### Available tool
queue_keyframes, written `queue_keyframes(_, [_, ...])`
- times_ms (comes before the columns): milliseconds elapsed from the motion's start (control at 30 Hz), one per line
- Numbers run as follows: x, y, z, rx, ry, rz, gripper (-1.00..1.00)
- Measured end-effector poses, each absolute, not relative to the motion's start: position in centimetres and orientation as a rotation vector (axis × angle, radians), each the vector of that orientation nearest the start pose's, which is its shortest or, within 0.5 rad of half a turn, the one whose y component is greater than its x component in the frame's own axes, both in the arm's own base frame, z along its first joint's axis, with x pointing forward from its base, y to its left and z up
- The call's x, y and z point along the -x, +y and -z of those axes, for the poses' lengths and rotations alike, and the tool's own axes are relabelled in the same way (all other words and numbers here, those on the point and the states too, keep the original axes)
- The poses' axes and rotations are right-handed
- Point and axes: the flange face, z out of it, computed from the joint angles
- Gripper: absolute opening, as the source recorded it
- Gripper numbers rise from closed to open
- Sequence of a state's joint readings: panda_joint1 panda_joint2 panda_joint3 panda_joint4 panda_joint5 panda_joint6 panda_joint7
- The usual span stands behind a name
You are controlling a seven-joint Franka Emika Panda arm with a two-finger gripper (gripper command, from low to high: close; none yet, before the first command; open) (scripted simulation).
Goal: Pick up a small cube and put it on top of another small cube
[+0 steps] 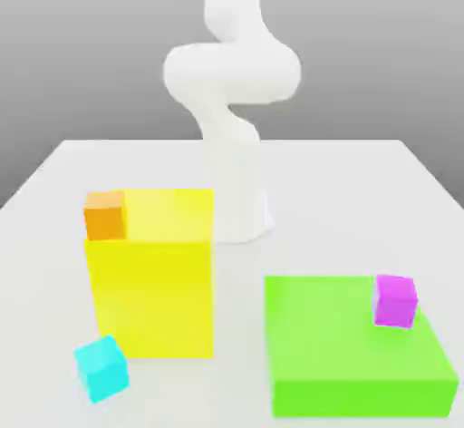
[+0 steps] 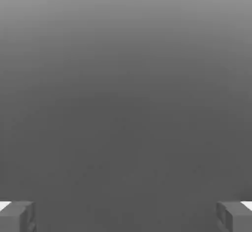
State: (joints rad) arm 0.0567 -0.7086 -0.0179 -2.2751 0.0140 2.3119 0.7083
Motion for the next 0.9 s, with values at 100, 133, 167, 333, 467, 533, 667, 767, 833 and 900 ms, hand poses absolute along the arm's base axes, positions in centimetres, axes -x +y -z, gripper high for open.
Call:
queue_keyframes(100, [-41.5,3.2,-66.5,2.639,0.704,0.881,0.00])
queue_keyframes(133, [-42.7,3.9,-65.5,2.670,0.642,0.854,0.00])
queue_keyframes(167, [-43.8,4.7,-64.5,2.699,0.580,0.827,0.00])
queue_keyframes(333, [-48.6,9.1,-58.9,2.819,0.259,0.696,0.00])
queue_keyframes(467, [-51.6,13.2,-53.7,2.885,-0.011,0.590,0.00])
queue_keyframes(533, [-52.8,15.4,-50.9,2.907,-0.151,0.537,0.00])
queue_keyframes(667, [-54.1,20.6,-45.0,2.925,-0.454,0.429,0.00])
queue_keyframes(767, [-54.9,23.5,-40.3,2.925,-0.660,0.350,0.00])
queue_keyframes(833, [-55.1,25.3,-37.0,2.916,-0.797,0.296,0.00])
queue_keyframes(900, [-55.0,27.3,-33.7,2.898,-0.941,0.241,0.00])
